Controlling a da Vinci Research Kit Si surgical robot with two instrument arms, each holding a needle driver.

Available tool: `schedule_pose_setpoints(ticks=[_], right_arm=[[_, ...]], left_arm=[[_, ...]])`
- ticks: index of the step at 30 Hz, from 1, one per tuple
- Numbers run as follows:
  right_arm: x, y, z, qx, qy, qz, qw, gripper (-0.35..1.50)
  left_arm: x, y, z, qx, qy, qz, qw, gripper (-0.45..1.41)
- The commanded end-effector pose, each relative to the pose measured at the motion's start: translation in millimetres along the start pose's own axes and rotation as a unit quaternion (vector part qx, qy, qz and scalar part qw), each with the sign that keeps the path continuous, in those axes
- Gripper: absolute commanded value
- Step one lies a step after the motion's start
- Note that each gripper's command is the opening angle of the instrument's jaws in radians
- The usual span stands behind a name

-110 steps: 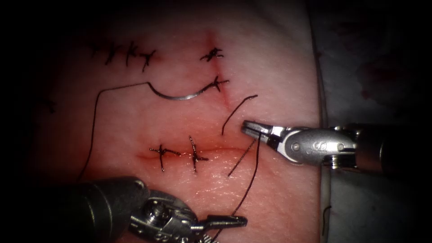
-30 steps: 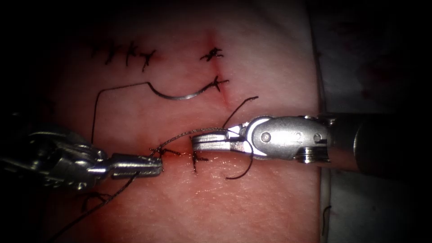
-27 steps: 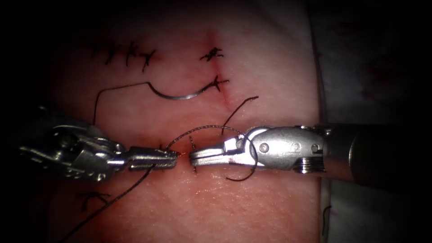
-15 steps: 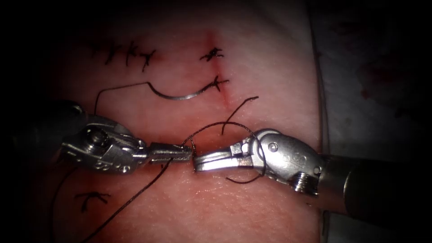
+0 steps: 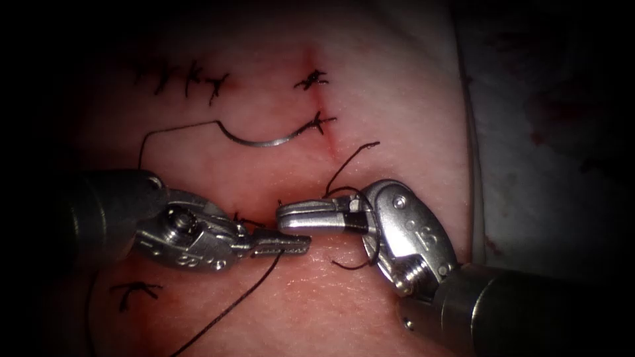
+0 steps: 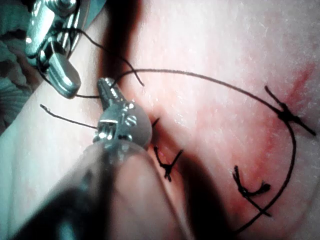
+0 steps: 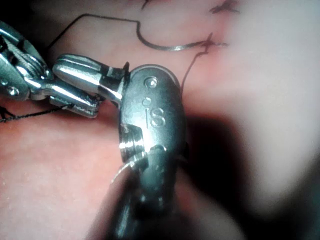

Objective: Wound Closure
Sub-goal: Wrap the suture two times counter clockwise around the right tool.

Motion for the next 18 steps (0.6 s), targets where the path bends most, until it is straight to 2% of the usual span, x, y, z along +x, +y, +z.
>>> schedule_pose_setpoints(ticks=[1,2,4,5,10,13,18], right_arm=[[-0.3,0.3,1.0,-0.037,-0.012,0.015,0.999,0.37],[-0.3,0.3,1.1,-0.053,-0.016,0.021,0.998,0.71],[-0.3,0.4,1.3,-0.085,-0.030,0.013,0.996,1.16],[-0.4,0.4,1.4,-0.097,-0.037,0.010,0.995,1.23],[-0.6,0.6,1.6,-0.147,-0.097,-0.005,0.984,1.19],[-0.9,1.0,1.8,-0.178,-0.126,-0.021,0.976,1.36],[-2.1,1.3,1.5,-0.180,-0.172,-0.042,0.968,1.36]], left_arm=[[-0.2,0.1,0.9,0.000,0.001,0.003,1.000,-0.45],[0.0,0.2,1.0,-0.002,0.001,0.004,1.000,-0.45],[0.4,0.4,1.2,-0.001,0.002,0.002,1.000,-0.45],[0.7,0.4,1.2,-0.001,0.003,0.003,1.000,-0.45],[2.4,0.2,1.2,-0.001,0.008,0.004,1.000,-0.45],[3.9,-0.1,1.2,-0.001,0.009,0.004,1.000,-0.45],[5.4,-1.4,0.4,-0.001,0.012,0.004,1.000,-0.45]])
